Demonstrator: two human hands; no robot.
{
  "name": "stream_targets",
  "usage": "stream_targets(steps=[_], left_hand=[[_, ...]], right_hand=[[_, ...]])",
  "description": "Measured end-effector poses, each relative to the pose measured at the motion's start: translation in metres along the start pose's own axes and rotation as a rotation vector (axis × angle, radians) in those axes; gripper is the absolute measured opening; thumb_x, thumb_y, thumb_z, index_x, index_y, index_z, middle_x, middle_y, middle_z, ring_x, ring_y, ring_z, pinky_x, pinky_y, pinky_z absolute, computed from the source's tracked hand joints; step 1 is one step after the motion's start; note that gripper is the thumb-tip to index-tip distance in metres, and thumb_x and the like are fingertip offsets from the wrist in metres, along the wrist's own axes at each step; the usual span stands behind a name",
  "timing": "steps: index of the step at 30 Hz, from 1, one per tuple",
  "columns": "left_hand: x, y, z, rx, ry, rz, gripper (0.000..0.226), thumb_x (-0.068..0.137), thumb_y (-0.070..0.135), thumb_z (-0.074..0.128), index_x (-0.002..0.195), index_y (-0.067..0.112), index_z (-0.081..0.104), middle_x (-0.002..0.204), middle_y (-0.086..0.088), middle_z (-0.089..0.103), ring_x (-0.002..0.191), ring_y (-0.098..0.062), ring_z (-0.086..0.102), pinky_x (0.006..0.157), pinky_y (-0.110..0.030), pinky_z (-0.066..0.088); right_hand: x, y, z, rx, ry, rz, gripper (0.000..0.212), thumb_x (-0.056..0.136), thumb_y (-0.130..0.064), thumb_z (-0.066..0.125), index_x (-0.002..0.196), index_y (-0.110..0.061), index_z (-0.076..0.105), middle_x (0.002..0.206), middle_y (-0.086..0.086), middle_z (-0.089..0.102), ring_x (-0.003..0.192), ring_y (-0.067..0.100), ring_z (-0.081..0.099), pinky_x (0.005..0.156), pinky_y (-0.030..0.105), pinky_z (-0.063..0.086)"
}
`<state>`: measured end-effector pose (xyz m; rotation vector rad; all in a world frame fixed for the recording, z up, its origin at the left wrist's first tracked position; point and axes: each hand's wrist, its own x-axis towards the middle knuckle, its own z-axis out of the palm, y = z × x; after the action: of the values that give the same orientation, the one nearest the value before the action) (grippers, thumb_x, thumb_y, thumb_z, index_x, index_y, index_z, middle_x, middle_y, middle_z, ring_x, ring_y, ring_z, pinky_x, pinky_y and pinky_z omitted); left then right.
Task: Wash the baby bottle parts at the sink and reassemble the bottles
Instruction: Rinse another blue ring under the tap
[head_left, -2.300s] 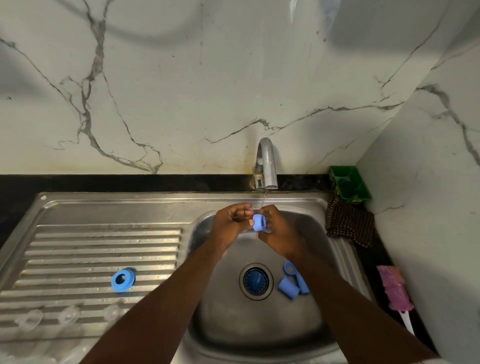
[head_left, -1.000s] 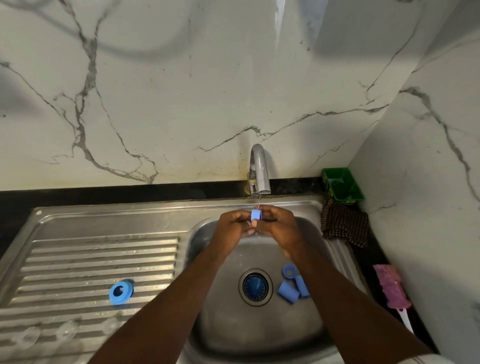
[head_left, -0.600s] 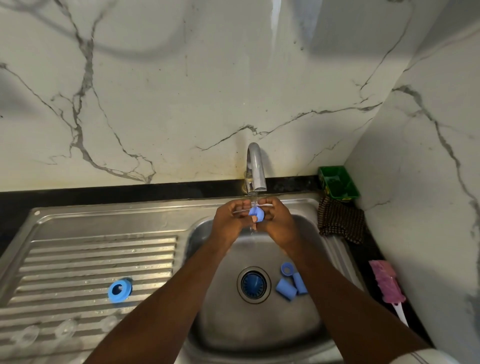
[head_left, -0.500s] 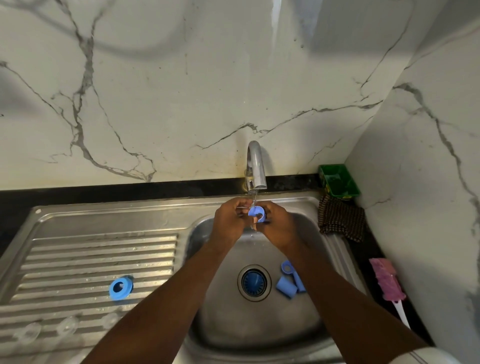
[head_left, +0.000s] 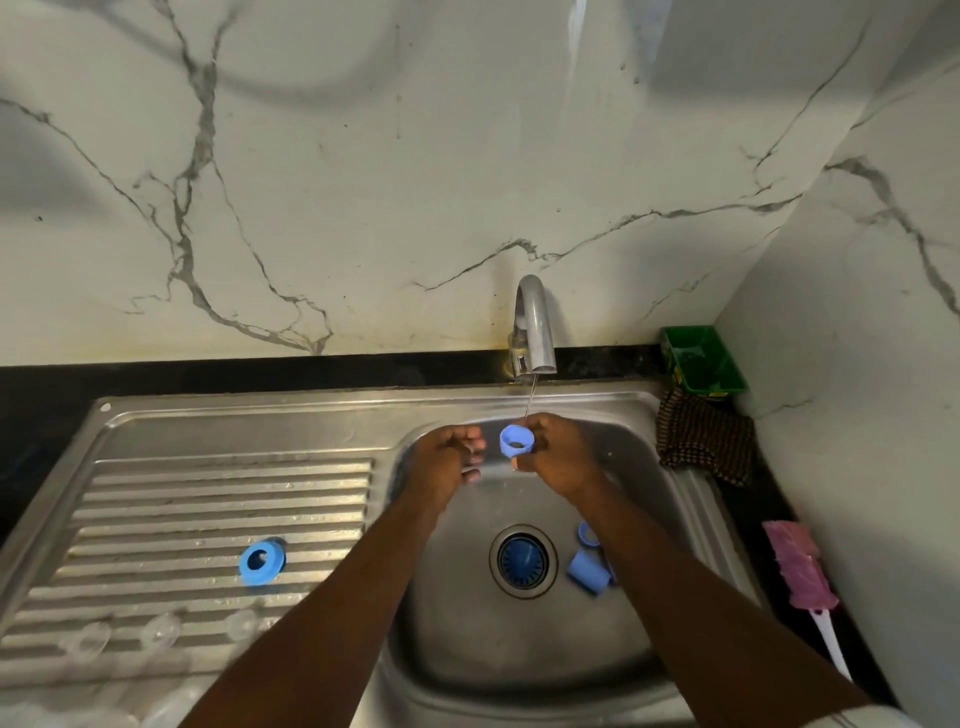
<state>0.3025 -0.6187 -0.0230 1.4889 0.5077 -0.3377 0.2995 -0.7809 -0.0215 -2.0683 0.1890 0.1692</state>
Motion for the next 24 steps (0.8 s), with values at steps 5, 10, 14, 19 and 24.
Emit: stream_targets(steps=[5, 10, 14, 19, 24], left_hand=[[-0.006, 0.002, -0.002, 0.019, -0.092, -0.048, 0.021, 0.098, 0.002, 0.058, 0.115, 0.004, 0.069, 0.11, -0.014, 0.074, 0.096, -0.025, 0.071, 0.074, -0.029, 0.059], [-0.014, 0.01, 0.011, 0.044, -0.147, -0.044, 0.021, 0.101, 0.01, 0.056, 0.118, 0.008, 0.068, 0.109, -0.01, 0.075, 0.102, -0.026, 0.072, 0.082, -0.033, 0.06], [-0.02, 0.011, 0.015, 0.03, -0.254, 0.061, 0.026, 0.102, 0.016, 0.055, 0.127, 0.016, 0.065, 0.116, -0.007, 0.073, 0.104, -0.022, 0.071, 0.086, -0.036, 0.061], [-0.022, -0.004, 0.004, 0.167, -0.465, 0.005, 0.028, 0.099, 0.018, 0.06, 0.126, 0.025, 0.064, 0.113, -0.002, 0.074, 0.108, -0.019, 0.067, 0.086, -0.034, 0.056], [-0.039, -0.028, 0.007, 0.3, -0.526, 0.089, 0.046, 0.089, 0.01, 0.072, 0.128, 0.032, 0.061, 0.112, 0.011, 0.075, 0.098, -0.006, 0.072, 0.08, -0.03, 0.056]], right_hand=[[0.001, -0.004, 0.005, 0.06, 0.001, -0.036, 0.039, 0.07, 0.007, 0.081, 0.102, -0.01, 0.066, 0.095, 0.003, 0.068, 0.084, 0.016, 0.064, 0.076, 0.023, 0.051], [0.003, -0.002, -0.005, 0.046, 0.137, -0.022, 0.03, 0.074, 0.001, 0.081, 0.099, -0.007, 0.067, 0.085, -0.004, 0.064, 0.073, 0.002, 0.057, 0.063, 0.01, 0.044], [-0.005, -0.005, -0.004, 0.124, 0.027, 0.061, 0.028, 0.085, -0.017, 0.078, 0.109, -0.01, 0.065, 0.093, 0.001, 0.068, 0.074, 0.009, 0.062, 0.062, 0.019, 0.048], [-0.026, 0.005, -0.018, 0.322, -0.106, 0.339, 0.047, 0.086, -0.017, 0.075, 0.126, -0.015, 0.051, 0.081, 0.011, 0.067, 0.054, 0.018, 0.057, 0.051, 0.026, 0.047], [-0.048, 0.023, -0.031, 0.46, -0.281, 0.417, 0.032, 0.096, -0.03, 0.055, 0.124, -0.015, 0.055, 0.072, 0.01, 0.07, 0.047, 0.016, 0.052, 0.049, 0.023, 0.04]])
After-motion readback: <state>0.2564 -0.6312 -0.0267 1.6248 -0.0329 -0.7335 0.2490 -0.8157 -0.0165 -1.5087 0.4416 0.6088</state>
